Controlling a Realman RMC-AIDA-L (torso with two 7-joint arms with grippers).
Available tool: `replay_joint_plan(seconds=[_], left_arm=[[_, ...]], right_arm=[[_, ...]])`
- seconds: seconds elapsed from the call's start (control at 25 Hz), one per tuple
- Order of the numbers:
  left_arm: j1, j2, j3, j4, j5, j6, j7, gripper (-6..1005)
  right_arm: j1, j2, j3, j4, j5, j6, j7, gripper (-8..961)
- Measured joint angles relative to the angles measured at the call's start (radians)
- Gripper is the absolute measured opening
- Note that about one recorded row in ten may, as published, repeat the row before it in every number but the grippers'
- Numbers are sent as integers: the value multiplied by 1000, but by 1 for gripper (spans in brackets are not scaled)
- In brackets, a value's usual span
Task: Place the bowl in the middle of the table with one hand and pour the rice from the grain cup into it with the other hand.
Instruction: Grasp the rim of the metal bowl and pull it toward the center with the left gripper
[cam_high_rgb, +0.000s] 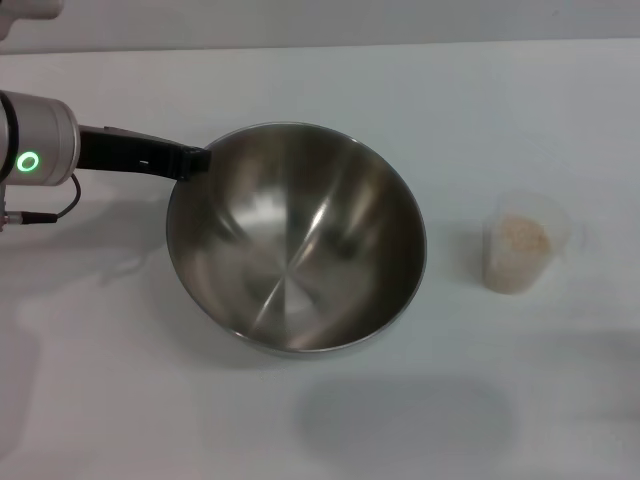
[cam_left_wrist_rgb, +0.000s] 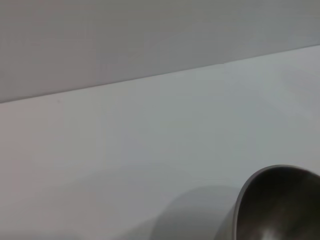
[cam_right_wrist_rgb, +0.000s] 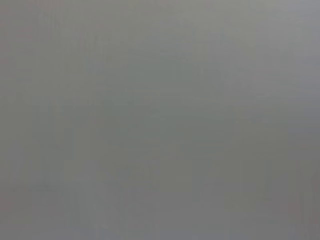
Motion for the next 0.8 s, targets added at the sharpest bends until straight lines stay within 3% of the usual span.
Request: replay_joint_plan(seconds=[0.48, 0.8], left_arm=[[-113, 1, -130, 145, -67, -105, 106, 37], [-155, 4, -163, 185, -77, -126, 120, 37]], right_arm=[[2, -1, 3, 0, 0, 2, 0, 847], [9, -2, 2, -5, 0, 2, 0, 846]])
